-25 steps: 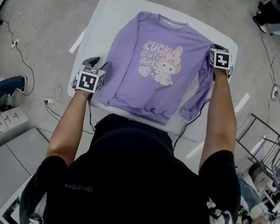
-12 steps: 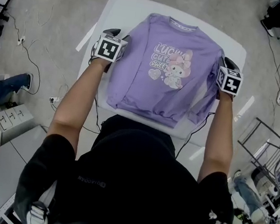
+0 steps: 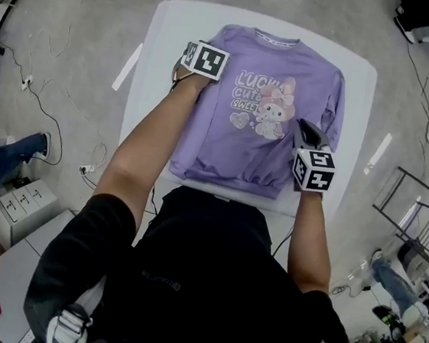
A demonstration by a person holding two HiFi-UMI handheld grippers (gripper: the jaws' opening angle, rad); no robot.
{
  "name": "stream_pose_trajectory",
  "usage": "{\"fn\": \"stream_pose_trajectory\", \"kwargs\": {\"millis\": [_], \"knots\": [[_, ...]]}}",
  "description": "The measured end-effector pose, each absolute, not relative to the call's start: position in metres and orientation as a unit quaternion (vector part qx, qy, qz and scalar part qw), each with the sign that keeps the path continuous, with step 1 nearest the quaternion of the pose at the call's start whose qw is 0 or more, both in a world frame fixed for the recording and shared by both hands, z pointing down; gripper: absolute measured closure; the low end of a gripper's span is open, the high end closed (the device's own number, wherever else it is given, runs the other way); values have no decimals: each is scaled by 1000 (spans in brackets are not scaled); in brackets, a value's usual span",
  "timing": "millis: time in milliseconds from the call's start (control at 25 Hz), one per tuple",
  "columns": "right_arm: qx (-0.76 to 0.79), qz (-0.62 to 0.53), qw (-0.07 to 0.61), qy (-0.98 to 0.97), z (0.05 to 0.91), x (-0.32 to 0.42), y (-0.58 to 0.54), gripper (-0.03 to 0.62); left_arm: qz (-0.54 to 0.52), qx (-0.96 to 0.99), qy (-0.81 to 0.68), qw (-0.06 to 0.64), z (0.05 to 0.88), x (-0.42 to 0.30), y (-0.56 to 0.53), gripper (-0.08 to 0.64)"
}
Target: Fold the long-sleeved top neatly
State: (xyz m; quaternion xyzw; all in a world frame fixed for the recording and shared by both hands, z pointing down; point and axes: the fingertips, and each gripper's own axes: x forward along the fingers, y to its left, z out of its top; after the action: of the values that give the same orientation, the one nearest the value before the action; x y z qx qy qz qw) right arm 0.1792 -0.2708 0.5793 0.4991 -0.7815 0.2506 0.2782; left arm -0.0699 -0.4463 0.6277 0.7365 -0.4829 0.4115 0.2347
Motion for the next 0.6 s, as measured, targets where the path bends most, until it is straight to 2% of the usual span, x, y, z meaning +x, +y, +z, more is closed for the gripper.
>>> {"fn": "stream_pose_trajectory", "kwargs": {"millis": [120,160,360,560,600], "knots": [[484,236,293,-790,581,168,-260,554,424,730,-491,213,631,-93,-454,529],[483,235,297,-790,583,167,-258,555,424,731,-492,209,630,-101,-458,544],[490,246,307,-778,594,174,-249,558,436,735,-485,187,623,-138,-488,549],[493,253,321,-768,599,179,-233,560,514,731,-423,148,644,-149,-500,546],[496,257,321,-765,600,180,-230,560,529,730,-407,147,649,-150,-499,516]]}}
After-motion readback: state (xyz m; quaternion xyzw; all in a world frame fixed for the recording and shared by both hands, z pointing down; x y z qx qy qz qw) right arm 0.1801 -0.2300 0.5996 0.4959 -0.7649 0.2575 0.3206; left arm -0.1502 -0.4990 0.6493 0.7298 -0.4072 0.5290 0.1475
